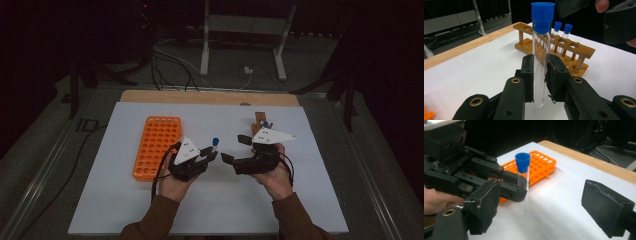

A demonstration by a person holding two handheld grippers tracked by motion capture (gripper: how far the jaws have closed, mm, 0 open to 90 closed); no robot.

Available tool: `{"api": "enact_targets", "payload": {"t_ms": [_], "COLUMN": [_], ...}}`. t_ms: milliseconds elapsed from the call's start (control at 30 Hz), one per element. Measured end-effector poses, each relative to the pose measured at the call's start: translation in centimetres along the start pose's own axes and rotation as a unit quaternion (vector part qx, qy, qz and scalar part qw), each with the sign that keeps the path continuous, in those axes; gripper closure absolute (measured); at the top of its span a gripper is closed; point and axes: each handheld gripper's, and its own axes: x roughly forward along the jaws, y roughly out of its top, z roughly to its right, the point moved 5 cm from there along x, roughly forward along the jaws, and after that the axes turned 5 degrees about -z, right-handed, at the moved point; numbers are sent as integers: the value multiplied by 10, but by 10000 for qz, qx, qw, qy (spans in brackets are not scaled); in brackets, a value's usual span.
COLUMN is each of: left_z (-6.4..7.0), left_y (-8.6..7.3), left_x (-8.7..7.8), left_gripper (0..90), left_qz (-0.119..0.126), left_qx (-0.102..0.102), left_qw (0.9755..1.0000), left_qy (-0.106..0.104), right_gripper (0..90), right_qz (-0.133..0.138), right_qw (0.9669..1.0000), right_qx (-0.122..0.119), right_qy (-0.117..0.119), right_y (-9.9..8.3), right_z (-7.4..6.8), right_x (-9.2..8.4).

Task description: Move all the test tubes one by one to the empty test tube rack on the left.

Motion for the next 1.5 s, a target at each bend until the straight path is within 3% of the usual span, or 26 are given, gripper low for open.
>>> {"api": "enact_targets", "payload": {"t_ms": [433, 1067, 1500], "left_z": [-17, -44, -57], "left_y": [-6, -29, -45], "left_x": [-14, -39, -53], "left_gripper": [771, 770, 770], "left_qz": [57, -1, -11], "left_qx": [-115, -317, -474], "left_qw": [9997, 9976, 9951], "left_qy": [189, 610, 870], "right_gripper": [24, 7, 7], "right_qz": [9, 80, 84], "right_qw": [9989, 9964, 9946], "right_qx": [16, 340, 420], "right_qy": [-468, -775, -946], "right_y": [-12, -35, -47], "right_z": [17, 40, 48], "right_x": [-8, -26, -35]}}
